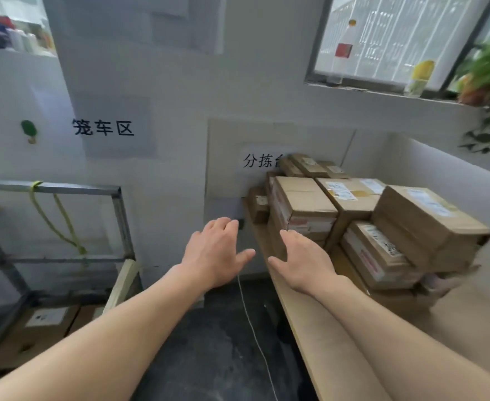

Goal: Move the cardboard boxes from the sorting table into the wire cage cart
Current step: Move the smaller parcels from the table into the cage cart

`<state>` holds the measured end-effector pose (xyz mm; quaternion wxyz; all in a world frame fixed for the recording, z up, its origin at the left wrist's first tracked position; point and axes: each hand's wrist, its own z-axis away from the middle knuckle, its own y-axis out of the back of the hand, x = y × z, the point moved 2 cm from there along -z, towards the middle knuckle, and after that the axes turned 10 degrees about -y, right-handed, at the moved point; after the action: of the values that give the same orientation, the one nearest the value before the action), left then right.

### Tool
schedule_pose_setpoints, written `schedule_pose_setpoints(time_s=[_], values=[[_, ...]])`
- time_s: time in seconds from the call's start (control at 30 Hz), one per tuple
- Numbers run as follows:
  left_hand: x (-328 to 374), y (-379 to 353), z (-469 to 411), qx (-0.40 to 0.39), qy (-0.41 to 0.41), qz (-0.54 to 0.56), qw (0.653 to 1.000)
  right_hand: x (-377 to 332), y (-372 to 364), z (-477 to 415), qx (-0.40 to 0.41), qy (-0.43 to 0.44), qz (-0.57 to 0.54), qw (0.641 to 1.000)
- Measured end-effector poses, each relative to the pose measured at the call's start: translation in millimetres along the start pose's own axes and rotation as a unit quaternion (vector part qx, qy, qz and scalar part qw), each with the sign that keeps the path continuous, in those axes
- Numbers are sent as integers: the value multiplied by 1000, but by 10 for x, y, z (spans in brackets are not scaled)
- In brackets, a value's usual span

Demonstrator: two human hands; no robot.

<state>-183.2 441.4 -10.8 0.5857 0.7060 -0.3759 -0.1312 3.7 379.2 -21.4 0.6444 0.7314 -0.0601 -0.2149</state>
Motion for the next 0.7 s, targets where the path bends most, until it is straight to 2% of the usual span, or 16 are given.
schedule_pose_setpoints(time_s=[0.4, 0.7], values=[[1085, -343, -409, -22, -126, 34, 991, 1166, 525, 416, 41, -124, 28, 991], [2153, -677, -1303, -36, -146, 47, 988, 2316, 1145, -19, 79, -143, 41, 986]])
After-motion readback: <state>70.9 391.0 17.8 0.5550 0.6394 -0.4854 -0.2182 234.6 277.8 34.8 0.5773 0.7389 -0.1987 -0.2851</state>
